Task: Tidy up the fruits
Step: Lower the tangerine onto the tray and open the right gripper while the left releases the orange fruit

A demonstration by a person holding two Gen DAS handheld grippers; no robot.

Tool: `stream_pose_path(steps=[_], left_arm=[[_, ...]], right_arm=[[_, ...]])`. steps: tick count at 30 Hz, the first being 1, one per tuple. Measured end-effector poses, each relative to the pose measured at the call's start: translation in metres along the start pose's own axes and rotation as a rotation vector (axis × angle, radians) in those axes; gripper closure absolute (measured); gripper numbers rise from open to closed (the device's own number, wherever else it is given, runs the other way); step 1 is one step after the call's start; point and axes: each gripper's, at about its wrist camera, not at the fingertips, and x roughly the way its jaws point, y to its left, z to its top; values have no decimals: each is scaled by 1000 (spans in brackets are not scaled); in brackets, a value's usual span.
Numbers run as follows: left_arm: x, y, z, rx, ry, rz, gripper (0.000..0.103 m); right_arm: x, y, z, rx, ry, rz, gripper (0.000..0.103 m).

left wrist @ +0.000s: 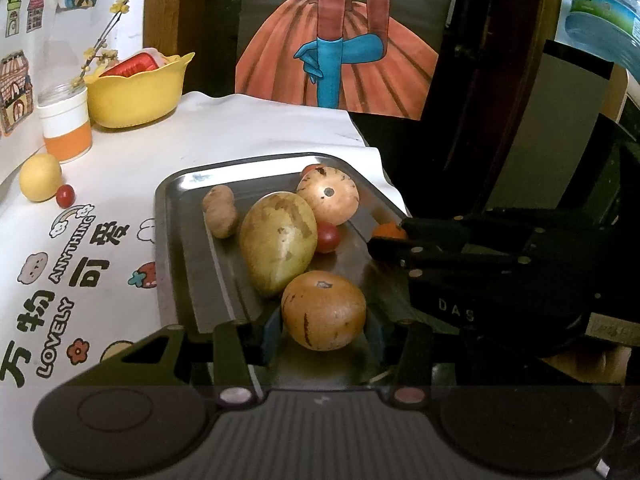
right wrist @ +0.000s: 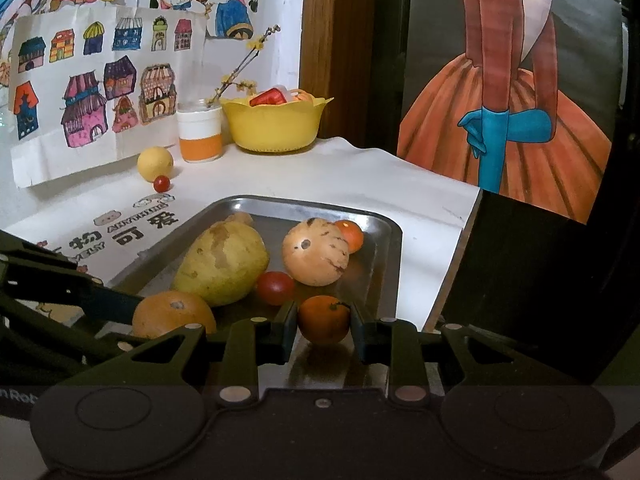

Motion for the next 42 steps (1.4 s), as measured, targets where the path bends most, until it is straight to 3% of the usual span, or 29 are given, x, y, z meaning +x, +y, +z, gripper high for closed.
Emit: stream_pose_path(steps=[21,27,42], left_arm=[[2,5,-3,-27,4,0,54],[0,8,-6,-37,8,4,52],[-27,11,-14,-33,-17,19,33]], right_arm=[[-1,1,-3,13,0,5,71],[-5,4,-3,18,-7,5,64],[-30,8,-5,27,-28,-22,44]])
